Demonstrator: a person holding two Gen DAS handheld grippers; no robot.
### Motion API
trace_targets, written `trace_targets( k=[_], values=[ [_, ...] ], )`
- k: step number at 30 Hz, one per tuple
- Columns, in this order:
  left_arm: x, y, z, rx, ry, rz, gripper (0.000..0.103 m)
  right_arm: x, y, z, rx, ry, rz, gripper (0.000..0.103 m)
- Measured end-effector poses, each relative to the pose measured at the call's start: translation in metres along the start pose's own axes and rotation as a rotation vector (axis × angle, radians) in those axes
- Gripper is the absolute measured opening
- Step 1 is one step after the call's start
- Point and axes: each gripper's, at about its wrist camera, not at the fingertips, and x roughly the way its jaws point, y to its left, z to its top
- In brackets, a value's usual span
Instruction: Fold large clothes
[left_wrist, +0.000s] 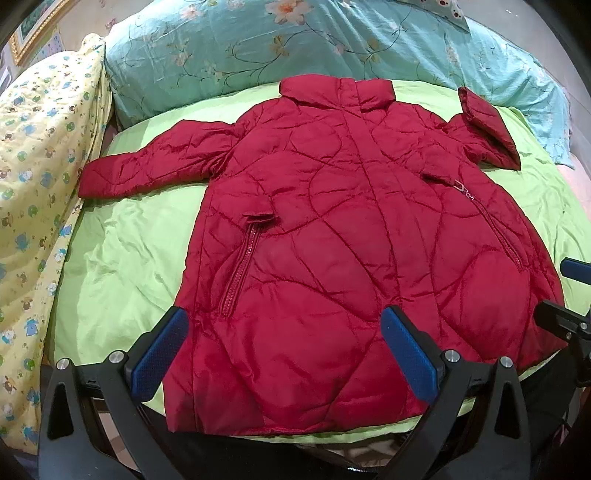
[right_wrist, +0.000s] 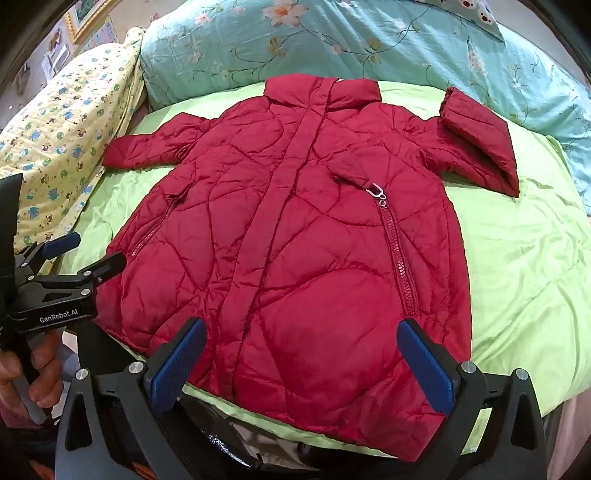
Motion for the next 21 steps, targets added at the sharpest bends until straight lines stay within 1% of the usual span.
trace_targets(
  k=[17,21],
  values=[
    [0.0015,0.0008,0.0031,-0.001,0.02,-0.014,0.103,-0.0011,-0.0006,0.0019,0.0,-0.001,0.004,0.103],
    [0.0024,0.0002,0.0029,0.0,0.011,-0.012,0.103,-0.0014,-0.0011,0.002,0.003,-0.002,0.008,0.103]
  ],
)
